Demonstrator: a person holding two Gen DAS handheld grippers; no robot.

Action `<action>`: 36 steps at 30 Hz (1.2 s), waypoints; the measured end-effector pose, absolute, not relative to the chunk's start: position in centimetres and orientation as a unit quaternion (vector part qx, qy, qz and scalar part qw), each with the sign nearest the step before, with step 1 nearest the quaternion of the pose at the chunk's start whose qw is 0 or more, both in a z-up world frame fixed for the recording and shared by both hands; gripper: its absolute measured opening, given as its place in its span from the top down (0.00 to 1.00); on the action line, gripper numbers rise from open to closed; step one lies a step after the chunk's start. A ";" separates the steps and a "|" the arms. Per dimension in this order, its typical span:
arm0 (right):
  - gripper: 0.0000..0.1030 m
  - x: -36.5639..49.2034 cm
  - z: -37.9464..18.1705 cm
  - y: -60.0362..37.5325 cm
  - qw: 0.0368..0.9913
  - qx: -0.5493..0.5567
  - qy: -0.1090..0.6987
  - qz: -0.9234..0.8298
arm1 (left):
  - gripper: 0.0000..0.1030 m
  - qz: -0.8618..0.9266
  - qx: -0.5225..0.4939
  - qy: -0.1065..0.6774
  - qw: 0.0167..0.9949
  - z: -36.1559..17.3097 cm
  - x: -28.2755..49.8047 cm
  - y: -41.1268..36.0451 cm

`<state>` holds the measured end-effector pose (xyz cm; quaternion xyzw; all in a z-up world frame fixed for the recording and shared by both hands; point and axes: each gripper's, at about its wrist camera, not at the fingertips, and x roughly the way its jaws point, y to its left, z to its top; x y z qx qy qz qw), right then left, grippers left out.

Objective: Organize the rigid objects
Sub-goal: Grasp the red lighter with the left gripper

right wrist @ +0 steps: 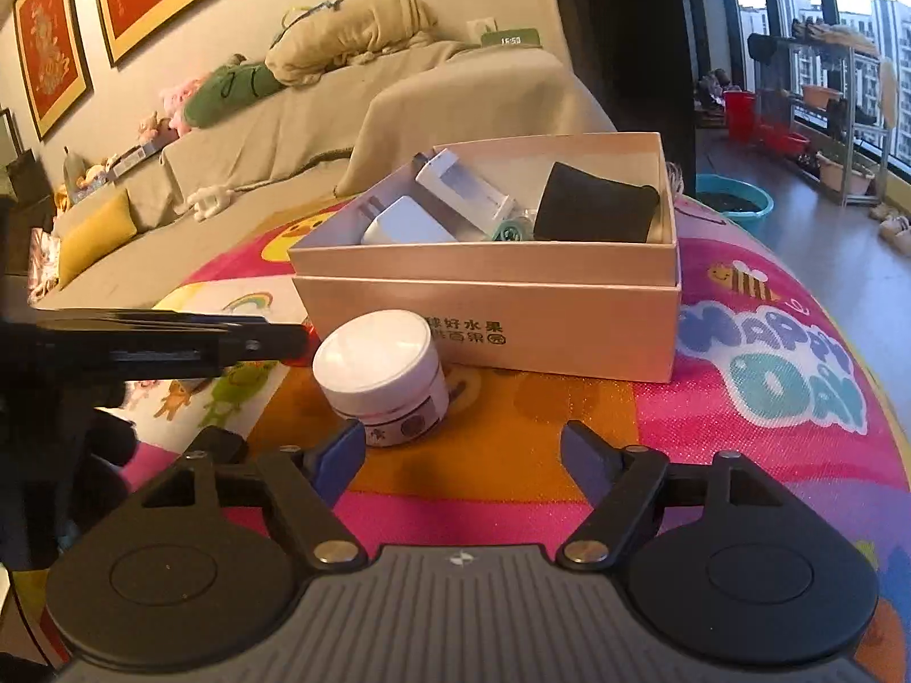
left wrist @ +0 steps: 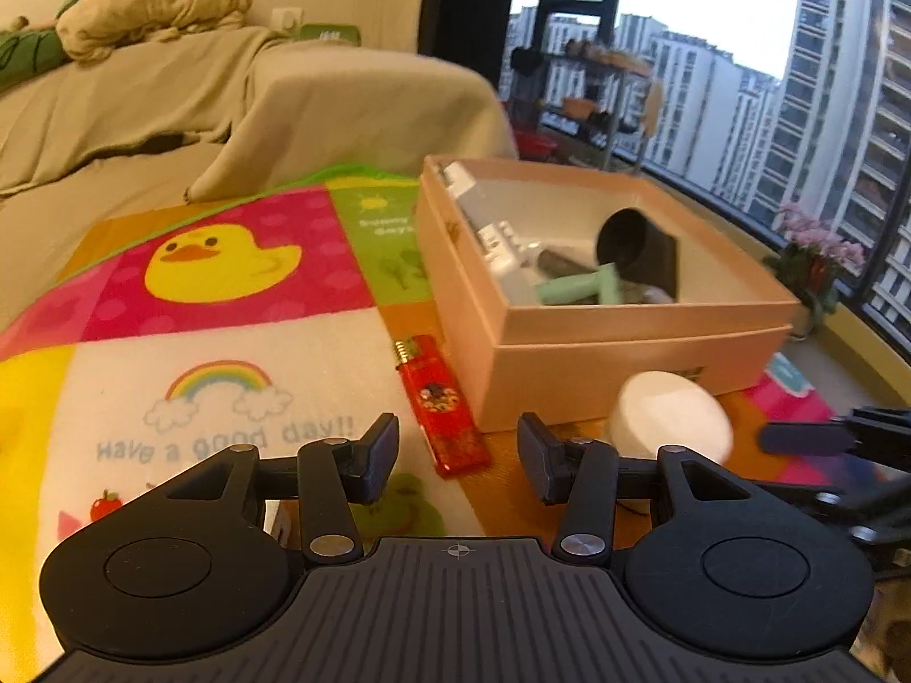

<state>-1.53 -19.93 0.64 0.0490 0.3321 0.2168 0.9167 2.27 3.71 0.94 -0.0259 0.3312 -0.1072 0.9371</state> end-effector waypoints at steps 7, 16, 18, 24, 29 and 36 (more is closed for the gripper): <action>0.26 -1.1 0.5 -20.6 0.912 0.074 0.336 0.224 | 0.76 -0.110 -0.024 0.329 0.938 0.7 1.1 4.7; 0.25 -0.9 0.5 -20.5 0.910 0.075 0.339 0.225 | 0.76 -0.139 -0.007 0.362 0.922 1.4 -6.2 7.0; 0.24 -0.9 0.5 -20.4 0.910 0.072 0.339 0.225 | 0.76 -0.139 -0.010 0.370 0.918 1.5 -7.3 7.6; 0.21 -0.9 0.6 -20.0 0.910 0.064 0.342 0.226 | 0.75 -0.121 -0.025 0.375 0.919 1.1 -7.0 7.3; 0.20 -0.9 0.5 -19.9 0.910 0.058 0.342 0.226 | 0.64 -0.120 -0.011 0.364 0.924 1.0 -5.4 5.6; 0.20 -0.8 0.5 -19.9 0.910 0.056 0.343 0.228 | 0.67 -0.123 0.012 0.348 0.929 0.6 -4.5 4.6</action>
